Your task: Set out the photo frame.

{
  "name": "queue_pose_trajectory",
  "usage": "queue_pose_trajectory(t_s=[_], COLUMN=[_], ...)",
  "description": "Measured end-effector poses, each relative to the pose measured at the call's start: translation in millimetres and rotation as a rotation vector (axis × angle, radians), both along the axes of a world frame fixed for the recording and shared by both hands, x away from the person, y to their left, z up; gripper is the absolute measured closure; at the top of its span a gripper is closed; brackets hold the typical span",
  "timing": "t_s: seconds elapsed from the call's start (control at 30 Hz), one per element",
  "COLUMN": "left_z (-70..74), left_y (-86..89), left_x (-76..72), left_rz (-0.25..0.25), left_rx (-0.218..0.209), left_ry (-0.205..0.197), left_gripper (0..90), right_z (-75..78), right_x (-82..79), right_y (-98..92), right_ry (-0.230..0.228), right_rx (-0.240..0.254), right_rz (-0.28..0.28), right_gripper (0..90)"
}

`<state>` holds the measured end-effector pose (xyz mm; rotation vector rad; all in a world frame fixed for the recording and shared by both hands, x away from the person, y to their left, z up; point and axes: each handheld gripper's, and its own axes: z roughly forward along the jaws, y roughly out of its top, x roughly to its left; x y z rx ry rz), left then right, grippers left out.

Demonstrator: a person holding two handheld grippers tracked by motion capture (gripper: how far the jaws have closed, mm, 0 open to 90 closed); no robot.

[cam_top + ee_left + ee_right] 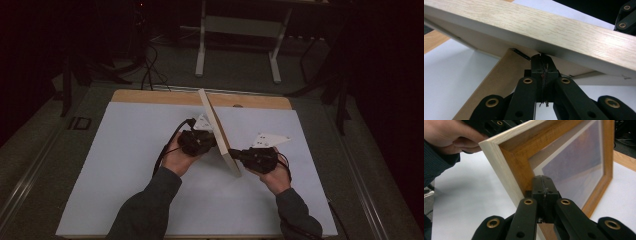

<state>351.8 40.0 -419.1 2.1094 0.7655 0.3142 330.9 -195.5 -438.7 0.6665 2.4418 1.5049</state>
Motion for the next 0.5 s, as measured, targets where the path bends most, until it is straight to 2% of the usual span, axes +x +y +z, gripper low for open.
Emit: queue_pose_trajectory(t_s=[0.1,0.5], left_z=[-0.3,-0.9], left_y=[2.0,5.7], left_x=[1.5,3.5], left_rz=[-0.003,-0.005], left_rx=[-0.010,-0.016], left_ry=[0.011,0.014], left_gripper=[90.0,90.0], right_z=[0.5,0.8], right_x=[-0.8,-3.4], right_y=[2.6,10.4], right_ry=[-0.003,-0.006], right_rx=[0.002,0.006], right_rz=[0.011,0.026], right_gripper=[90.0,90.0])
